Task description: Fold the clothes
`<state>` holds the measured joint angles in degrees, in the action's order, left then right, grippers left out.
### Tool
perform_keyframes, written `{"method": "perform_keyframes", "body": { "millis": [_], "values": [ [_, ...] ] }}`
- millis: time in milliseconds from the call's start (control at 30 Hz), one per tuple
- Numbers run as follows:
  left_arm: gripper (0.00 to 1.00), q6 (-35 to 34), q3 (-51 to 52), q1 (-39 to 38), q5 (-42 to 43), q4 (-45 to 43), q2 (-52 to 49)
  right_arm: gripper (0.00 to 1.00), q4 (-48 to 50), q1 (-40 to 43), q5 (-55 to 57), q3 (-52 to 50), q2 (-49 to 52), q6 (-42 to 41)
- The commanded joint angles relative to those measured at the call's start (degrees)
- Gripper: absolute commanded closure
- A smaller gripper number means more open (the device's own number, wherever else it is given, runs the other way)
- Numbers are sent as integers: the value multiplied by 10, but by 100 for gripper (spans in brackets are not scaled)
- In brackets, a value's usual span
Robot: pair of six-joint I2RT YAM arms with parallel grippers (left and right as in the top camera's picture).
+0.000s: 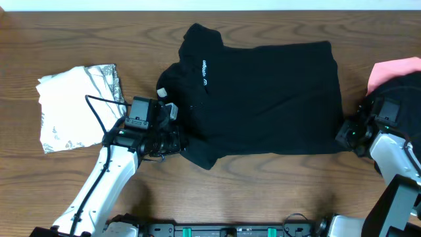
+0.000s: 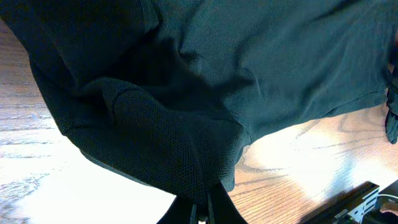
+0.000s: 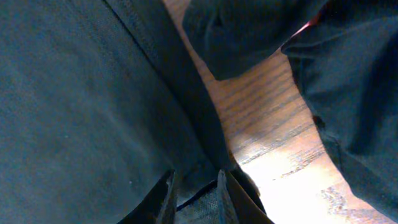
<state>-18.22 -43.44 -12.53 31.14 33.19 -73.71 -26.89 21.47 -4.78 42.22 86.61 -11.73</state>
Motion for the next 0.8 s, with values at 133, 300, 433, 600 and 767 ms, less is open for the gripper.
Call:
{"method": "perform_keyframes", "body": {
  "millis": [133, 300, 433, 600, 767],
  "values": [
    [94, -1, -14, 3, -3, 1, 4, 78, 3, 2, 7, 0, 6, -5],
    [94, -1, -14, 3, -3, 1, 4, 76, 3, 2, 7, 0, 6, -5],
    [94, -1, -14, 3, -3, 1, 4, 76, 3, 2, 7, 0, 7, -5],
    [94, -1, -14, 3, -3, 1, 4, 77, 3, 2, 7, 0, 7, -5],
    [94, -1, -14, 3, -3, 1, 4, 76, 3, 2, 7, 0, 7, -5]
  ]
}}
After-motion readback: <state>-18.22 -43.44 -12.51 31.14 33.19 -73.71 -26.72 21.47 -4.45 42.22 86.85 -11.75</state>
